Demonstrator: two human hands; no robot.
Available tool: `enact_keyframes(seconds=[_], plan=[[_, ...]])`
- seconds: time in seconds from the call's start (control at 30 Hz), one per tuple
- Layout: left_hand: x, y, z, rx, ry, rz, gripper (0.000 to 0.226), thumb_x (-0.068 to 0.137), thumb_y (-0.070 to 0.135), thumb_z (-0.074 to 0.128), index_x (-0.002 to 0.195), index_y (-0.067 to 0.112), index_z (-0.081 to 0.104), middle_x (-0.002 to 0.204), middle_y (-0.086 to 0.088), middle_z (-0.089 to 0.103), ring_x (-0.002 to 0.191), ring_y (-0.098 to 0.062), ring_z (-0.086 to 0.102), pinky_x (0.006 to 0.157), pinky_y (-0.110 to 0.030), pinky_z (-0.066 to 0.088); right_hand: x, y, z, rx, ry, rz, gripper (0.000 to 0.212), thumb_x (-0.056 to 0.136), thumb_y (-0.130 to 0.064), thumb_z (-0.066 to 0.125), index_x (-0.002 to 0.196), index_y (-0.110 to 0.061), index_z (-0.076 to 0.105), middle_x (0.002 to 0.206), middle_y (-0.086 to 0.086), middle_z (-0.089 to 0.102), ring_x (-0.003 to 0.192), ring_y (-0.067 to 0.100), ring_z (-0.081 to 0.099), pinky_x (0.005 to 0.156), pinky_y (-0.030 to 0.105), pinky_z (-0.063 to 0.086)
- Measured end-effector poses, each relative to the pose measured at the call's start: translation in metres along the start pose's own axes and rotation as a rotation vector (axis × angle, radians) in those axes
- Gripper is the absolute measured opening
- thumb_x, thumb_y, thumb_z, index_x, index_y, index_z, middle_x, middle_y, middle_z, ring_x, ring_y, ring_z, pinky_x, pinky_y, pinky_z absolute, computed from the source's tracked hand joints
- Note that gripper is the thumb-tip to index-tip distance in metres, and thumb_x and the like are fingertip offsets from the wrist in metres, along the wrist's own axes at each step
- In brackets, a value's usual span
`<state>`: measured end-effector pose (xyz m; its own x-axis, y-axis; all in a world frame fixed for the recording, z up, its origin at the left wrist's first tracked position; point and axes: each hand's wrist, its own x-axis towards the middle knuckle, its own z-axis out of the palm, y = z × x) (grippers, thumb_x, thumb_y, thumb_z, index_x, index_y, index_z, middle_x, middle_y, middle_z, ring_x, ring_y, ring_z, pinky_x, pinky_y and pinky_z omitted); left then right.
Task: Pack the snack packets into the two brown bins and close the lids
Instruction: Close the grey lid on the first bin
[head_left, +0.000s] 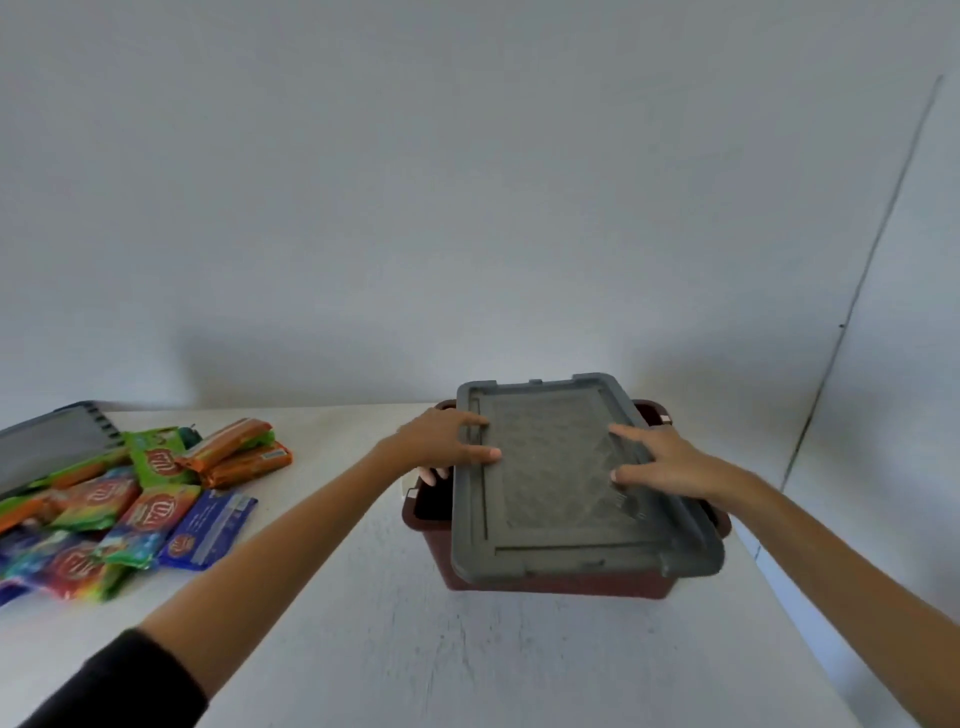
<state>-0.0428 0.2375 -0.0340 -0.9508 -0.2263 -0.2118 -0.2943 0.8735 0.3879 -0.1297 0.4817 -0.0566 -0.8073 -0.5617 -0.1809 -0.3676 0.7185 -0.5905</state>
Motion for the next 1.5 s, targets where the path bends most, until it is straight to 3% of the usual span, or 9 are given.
enact_keyframes(seconds=[0.2,0.33,0.43,0.6,0.67,0.8,0.9,1.13,1.5], plan=[[0.004,0.022,0.010,0.790,0.518,0.069,0.048,0.097,0.051,0.031,0.075,0.016,0.057,0.064,0.002,0.049,0.057,-0.010,0.048,0.049,-0.020,0.027,-0.037,-0.008,0.037,-0.292,0.325,-0.031,0.062,0.097,-0.044,0.037,0.149,-0.019,0.014,0.157,0.012,-0.010,0.145,0.029,-0.007,0.117,0.040,0.007],[0.032,0.026,0.012,0.487,0.478,0.367,0.043,0.096,0.047,0.036,0.125,0.022,0.055,0.119,-0.002,0.058,0.110,-0.017,0.052,0.082,-0.031,0.045,-0.050,-0.007,0.053,-0.345,0.335,-0.029,0.063,0.097,-0.049,0.028,0.150,-0.020,0.007,0.158,0.006,-0.010,0.146,0.024,-0.009,0.118,0.036,0.002],[0.052,0.028,0.023,0.317,0.249,0.497,0.048,0.095,0.045,0.039,0.140,0.028,0.039,0.146,0.003,0.039,0.137,-0.013,0.029,0.108,-0.031,0.028,-0.053,0.001,0.057,-0.406,0.342,-0.018,0.068,0.094,-0.058,0.014,0.150,-0.020,0.008,0.158,0.006,-0.009,0.146,0.023,-0.008,0.117,0.034,0.000],[0.062,0.029,0.040,0.335,0.100,0.301,0.055,0.097,0.052,0.023,0.147,0.030,0.017,0.157,0.004,0.012,0.145,-0.015,0.008,0.116,-0.036,0.015,-0.043,0.017,0.039,-0.496,0.299,-0.043,0.140,0.031,-0.073,-0.049,0.149,-0.027,0.010,0.159,0.001,-0.005,0.146,0.021,-0.005,0.118,0.036,0.001],[0.055,0.029,0.040,0.416,0.103,0.225,0.060,0.095,0.057,0.018,0.148,0.030,0.013,0.157,-0.001,0.012,0.145,-0.020,0.011,0.116,-0.038,0.017,-0.035,0.024,0.027,-0.512,0.289,-0.051,0.126,0.044,-0.077,-0.042,0.148,-0.033,0.015,0.159,0.001,-0.001,0.146,0.023,-0.003,0.118,0.041,0.003],[0.031,0.039,0.038,0.745,0.199,0.058,0.071,0.089,0.066,0.009,0.148,0.027,0.013,0.138,-0.013,0.045,0.125,-0.028,0.044,0.109,-0.046,0.023,-0.009,0.037,0.000,-0.483,0.345,-0.037,0.044,0.097,-0.048,0.027,0.141,-0.043,0.030,0.156,0.007,0.014,0.143,0.028,0.011,0.116,0.042,0.012],[0.020,0.046,0.041,0.931,0.282,0.025,0.076,0.085,0.070,0.006,0.148,0.028,0.015,0.127,-0.016,0.051,0.119,-0.031,0.047,0.111,-0.054,0.012,-0.003,0.028,-0.004,-0.417,0.292,-0.034,0.045,0.098,-0.044,0.034,0.142,-0.040,0.030,0.156,0.012,0.012,0.143,0.031,0.009,0.116,0.041,0.012],[0.021,0.025,0.054,0.401,0.341,-0.003,0.062,0.092,0.062,0.016,0.146,0.032,0.020,0.154,-0.007,0.012,0.142,-0.026,0.009,0.113,-0.055,0.005,-0.016,-0.008,0.042,-0.432,0.238,0.043,0.070,0.094,-0.059,0.018,0.150,-0.024,-0.003,0.157,0.014,-0.010,0.145,0.032,-0.009,0.116,0.050,-0.002],[0.027,-0.016,0.035,0.286,0.152,-0.038,0.062,0.091,0.063,0.018,0.146,0.040,-0.002,0.157,0.002,-0.013,0.143,-0.028,-0.015,0.113,-0.061,0.005,0.021,0.007,0.019,-0.498,0.067,-0.077,0.071,0.092,-0.061,0.014,0.144,-0.029,-0.022,0.156,0.008,-0.017,0.145,0.023,-0.014,0.119,0.044,-0.002]])
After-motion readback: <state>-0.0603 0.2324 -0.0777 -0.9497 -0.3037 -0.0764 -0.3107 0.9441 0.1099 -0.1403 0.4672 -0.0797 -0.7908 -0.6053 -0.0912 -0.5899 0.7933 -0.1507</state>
